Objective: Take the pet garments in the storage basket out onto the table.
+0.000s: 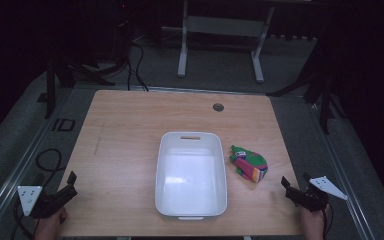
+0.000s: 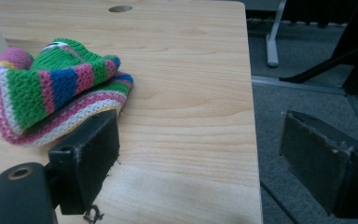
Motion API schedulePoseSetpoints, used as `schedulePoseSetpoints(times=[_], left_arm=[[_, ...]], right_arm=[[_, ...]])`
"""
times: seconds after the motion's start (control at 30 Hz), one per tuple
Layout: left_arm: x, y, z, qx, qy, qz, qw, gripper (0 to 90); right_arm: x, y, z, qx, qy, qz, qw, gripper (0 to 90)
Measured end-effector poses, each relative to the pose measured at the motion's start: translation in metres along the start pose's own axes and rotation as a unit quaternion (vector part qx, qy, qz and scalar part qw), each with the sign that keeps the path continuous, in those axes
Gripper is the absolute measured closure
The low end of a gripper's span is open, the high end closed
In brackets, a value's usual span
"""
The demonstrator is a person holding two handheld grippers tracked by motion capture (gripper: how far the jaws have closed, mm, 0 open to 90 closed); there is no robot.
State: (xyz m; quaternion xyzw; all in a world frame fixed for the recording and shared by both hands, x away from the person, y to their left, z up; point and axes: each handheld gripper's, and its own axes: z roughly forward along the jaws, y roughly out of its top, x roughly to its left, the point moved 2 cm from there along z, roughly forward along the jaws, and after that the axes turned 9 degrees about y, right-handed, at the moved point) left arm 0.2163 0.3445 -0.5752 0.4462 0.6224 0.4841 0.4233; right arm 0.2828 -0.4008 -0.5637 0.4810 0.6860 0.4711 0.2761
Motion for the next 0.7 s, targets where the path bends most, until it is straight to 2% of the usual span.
schedulePoseSetpoints(times=[0.17, 0.3, 0.7], left_arm=[[0.0002, 0.0001, 0.0002, 0.002, -0.001, 0.001, 1.0000, 1.8], [0.0000, 0.0000, 0.0001, 0.000, -0.001, 0.000, 1.0000, 1.8], [0.0000, 0.0000, 0.0000, 0.002, -0.003, 0.003, 1.0000, 1.8]], right_arm=[[0.0000, -0.0020, -0.0053, -0.022, -0.011, 0.007, 0.9997, 12.2], [-0.0031, -0.0027, -0.0065, -0.023, -0.019, 0.019, 0.9994, 12.8], [-0.0050, -0.0028, -0.0069, -0.026, -0.019, 0.026, 0.9992, 13.4]])
